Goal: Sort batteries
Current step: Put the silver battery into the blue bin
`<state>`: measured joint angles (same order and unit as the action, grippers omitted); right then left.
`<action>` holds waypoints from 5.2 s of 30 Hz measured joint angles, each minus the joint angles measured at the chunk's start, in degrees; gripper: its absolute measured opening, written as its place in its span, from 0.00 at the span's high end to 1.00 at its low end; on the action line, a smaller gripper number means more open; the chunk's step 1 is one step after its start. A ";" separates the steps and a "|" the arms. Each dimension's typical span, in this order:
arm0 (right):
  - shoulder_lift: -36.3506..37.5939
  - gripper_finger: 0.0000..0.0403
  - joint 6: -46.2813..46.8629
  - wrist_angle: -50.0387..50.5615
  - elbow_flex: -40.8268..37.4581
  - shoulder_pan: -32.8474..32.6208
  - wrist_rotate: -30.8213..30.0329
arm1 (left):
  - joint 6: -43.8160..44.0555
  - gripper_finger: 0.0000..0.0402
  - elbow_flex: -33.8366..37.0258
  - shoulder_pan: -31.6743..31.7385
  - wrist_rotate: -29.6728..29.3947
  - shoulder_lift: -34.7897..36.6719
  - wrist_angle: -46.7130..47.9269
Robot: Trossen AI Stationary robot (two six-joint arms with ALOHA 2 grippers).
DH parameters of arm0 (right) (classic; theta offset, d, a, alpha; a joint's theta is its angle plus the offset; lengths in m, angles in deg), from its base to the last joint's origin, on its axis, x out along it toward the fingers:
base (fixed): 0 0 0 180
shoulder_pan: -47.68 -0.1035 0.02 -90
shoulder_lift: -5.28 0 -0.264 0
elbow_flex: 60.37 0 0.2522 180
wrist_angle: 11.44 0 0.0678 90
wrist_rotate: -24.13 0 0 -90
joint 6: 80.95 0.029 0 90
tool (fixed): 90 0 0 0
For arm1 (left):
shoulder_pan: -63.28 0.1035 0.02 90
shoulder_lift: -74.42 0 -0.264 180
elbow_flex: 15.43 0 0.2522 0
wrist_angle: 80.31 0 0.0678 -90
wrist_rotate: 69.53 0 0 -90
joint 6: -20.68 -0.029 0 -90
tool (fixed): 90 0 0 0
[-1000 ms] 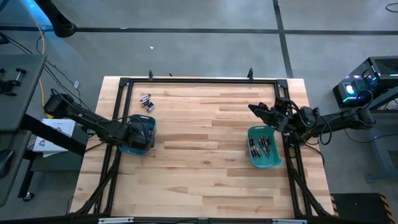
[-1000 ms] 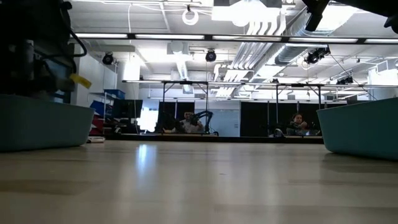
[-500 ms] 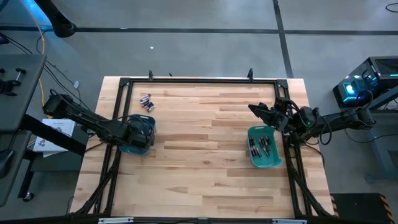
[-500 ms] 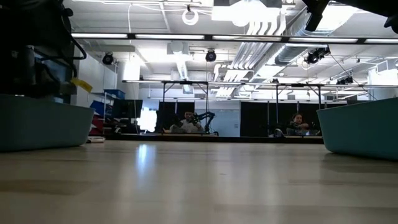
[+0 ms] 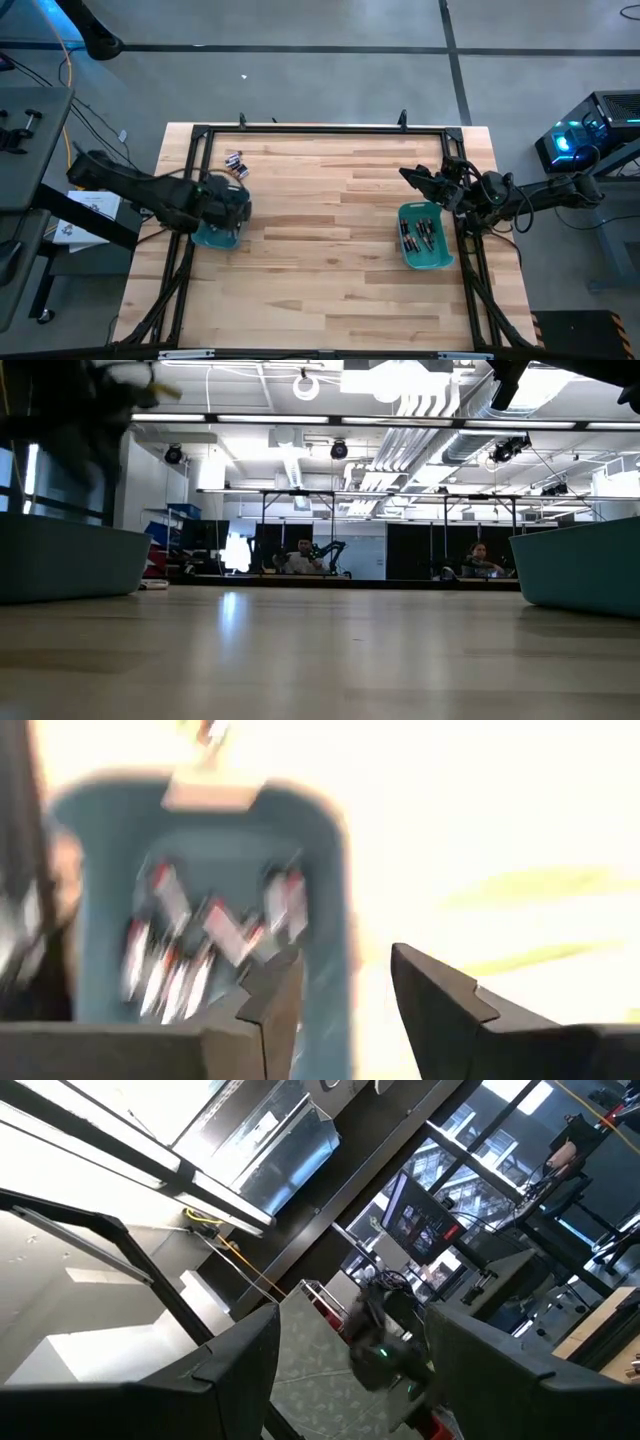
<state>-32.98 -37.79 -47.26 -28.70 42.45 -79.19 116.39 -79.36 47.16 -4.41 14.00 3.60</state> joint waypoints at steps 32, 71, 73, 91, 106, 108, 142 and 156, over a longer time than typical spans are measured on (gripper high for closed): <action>-3.65 0.40 -11.04 19.59 14.13 1.93 -7.65 | -72.78 0.52 -9.04 59.12 4.84 -21.22 -16.06; -13.44 0.40 -23.72 39.12 34.91 10.51 -2.73 | -104.58 0.81 -9.14 71.82 11.48 -41.63 -29.46; -13.44 0.40 -23.68 39.12 34.91 10.51 -2.73 | -104.92 0.85 -9.14 71.82 11.33 -41.97 -29.97; -13.44 0.40 -23.67 39.06 34.84 10.51 -2.78 | -100.56 1.00 -9.14 69.23 12.53 -32.43 -29.61; -13.44 0.40 -23.65 39.02 34.84 12.76 -2.90 | -101.56 0.54 -9.12 73.39 14.15 -37.28 -23.93; -13.44 0.40 -23.57 39.01 34.84 12.76 -2.73 | -102.55 0.52 -9.33 73.15 14.42 -38.43 -24.17; -13.42 0.40 -22.18 38.12 34.84 13.18 -2.29 | -103.34 0.93 -19.25 65.21 10.05 -30.67 -20.38; -14.66 0.40 -25.10 38.06 34.84 17.99 -1.71 | -60.01 0.94 -20.51 37.29 23.35 -6.33 8.64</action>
<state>-47.64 -62.88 -9.20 6.14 60.44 -80.91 56.38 -99.87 84.46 18.94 7.67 12.24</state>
